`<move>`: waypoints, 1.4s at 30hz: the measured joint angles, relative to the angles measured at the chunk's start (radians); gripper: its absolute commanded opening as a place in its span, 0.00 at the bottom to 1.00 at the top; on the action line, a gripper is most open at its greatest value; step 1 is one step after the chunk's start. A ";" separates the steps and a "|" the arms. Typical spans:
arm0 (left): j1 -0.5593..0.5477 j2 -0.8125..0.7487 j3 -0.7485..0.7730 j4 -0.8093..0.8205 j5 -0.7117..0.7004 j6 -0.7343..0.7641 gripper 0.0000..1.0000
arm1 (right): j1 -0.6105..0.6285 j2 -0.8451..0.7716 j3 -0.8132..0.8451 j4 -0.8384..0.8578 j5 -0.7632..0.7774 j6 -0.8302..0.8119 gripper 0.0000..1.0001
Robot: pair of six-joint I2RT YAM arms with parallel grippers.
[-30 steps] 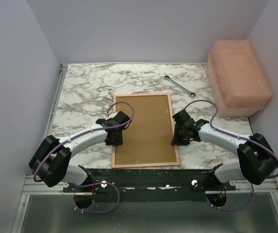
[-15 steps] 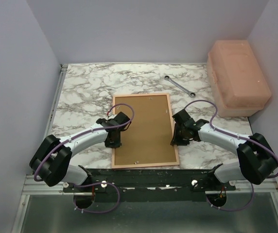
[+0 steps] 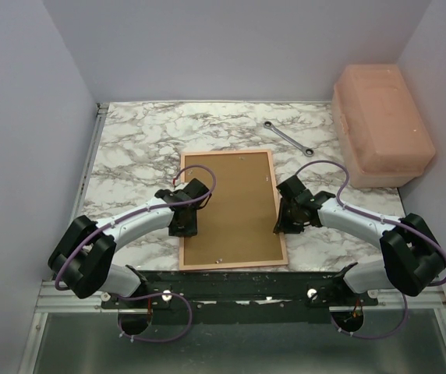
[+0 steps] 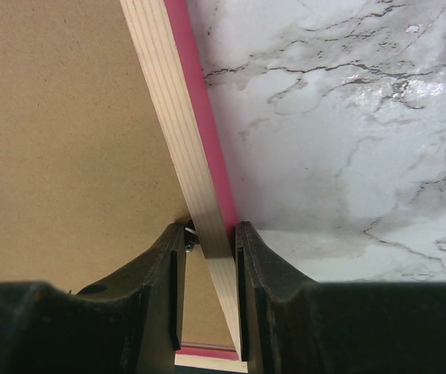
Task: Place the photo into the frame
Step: Install the photo frame at the center of the board.
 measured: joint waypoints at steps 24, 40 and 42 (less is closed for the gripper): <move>0.091 0.023 0.007 0.050 0.018 -0.011 0.48 | 0.000 0.002 -0.003 0.022 -0.006 0.003 0.03; 0.163 0.068 0.042 0.113 0.007 -0.025 0.37 | 0.000 0.010 -0.003 0.050 -0.010 0.006 0.03; 0.172 0.069 0.043 0.121 0.006 -0.025 0.37 | 0.000 0.011 -0.003 0.051 -0.011 0.008 0.03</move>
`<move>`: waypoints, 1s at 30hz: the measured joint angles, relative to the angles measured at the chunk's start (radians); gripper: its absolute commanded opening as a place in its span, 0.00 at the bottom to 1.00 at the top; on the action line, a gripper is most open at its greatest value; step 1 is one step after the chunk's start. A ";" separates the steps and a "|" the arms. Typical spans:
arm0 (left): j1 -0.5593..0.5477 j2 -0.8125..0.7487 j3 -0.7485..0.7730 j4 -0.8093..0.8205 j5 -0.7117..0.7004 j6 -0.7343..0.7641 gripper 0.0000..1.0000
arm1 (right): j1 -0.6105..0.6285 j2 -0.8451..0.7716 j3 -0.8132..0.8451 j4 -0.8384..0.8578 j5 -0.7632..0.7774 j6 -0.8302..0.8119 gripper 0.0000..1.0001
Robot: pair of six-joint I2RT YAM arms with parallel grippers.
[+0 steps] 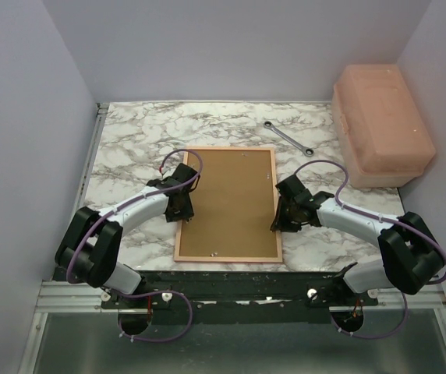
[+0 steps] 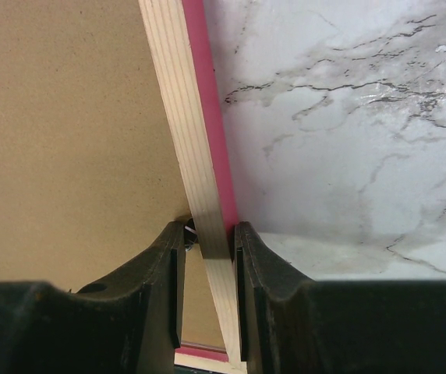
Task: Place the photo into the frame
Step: Install the photo frame at the center of the board.
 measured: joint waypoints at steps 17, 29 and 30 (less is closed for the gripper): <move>0.012 -0.024 -0.001 0.030 -0.014 0.023 0.65 | 0.000 0.003 0.002 -0.001 -0.001 0.000 0.03; 0.010 -0.064 -0.011 0.031 0.005 0.120 0.62 | 0.000 0.003 0.003 -0.002 -0.001 0.000 0.03; 0.008 -0.043 -0.010 0.023 0.005 0.132 0.62 | 0.000 0.003 0.003 -0.002 -0.001 0.000 0.03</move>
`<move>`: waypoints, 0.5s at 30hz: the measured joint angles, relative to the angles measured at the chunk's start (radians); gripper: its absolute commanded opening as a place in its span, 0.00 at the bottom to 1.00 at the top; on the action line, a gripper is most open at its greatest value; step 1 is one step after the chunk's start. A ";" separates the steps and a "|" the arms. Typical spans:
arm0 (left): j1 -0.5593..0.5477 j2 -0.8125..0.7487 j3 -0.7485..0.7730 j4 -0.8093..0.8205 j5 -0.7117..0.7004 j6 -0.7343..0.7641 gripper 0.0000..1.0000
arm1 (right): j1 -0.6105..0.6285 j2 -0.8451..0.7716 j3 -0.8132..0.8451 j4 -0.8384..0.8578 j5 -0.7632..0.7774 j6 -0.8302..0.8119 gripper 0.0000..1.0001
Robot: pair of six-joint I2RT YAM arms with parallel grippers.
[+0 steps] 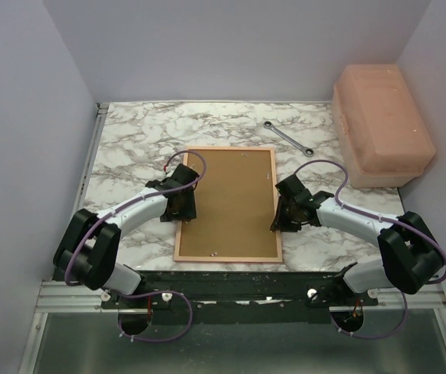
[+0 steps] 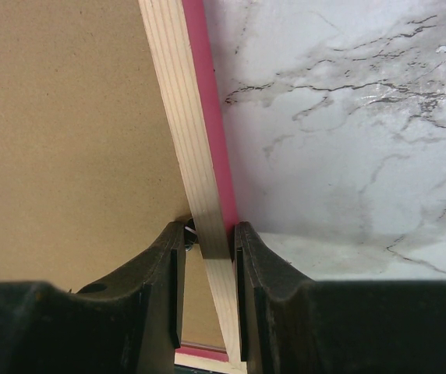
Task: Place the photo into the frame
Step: Install the photo frame at the center of the board.
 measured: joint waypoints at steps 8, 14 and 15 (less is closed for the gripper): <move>-0.001 0.089 0.052 -0.016 0.007 0.069 0.57 | 0.000 -0.001 0.001 -0.002 0.000 0.000 0.03; -0.009 0.112 0.078 -0.031 0.008 0.098 0.56 | 0.000 0.004 0.007 -0.008 0.000 0.000 0.03; -0.011 0.113 0.079 -0.032 0.008 0.100 0.58 | 0.000 0.004 0.008 -0.009 0.000 0.000 0.03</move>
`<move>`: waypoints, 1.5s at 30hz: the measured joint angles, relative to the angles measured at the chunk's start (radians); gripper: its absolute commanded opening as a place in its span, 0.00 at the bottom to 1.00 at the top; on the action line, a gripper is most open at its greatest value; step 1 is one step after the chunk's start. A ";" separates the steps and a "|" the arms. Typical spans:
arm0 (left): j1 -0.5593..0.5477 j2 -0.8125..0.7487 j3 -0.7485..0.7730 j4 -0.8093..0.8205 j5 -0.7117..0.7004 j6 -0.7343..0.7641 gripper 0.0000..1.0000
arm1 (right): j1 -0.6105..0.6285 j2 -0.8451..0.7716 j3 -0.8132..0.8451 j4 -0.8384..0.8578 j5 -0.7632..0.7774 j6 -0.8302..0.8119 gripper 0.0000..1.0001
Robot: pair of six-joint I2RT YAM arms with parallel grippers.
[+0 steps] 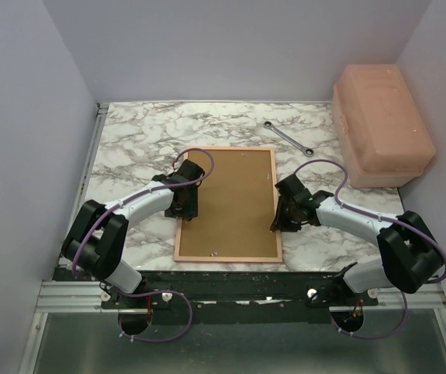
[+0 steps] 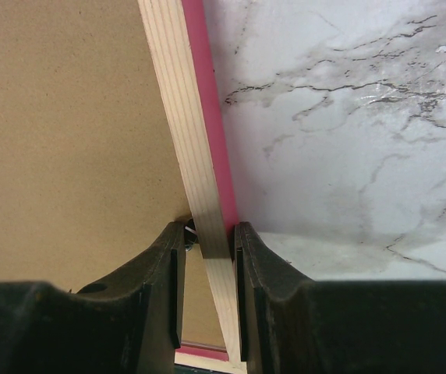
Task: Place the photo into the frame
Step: Install the photo frame at the center of the board.
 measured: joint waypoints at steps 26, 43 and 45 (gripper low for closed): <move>-0.012 -0.055 -0.051 0.007 -0.002 -0.004 0.62 | 0.000 0.000 0.001 -0.002 0.000 0.000 0.03; -0.029 -0.067 -0.060 -0.020 -0.004 -0.006 0.56 | 0.000 0.004 0.002 -0.001 -0.001 0.000 0.03; -0.030 -0.056 -0.052 -0.024 -0.004 -0.007 0.52 | 0.000 0.005 0.002 -0.001 -0.001 0.000 0.03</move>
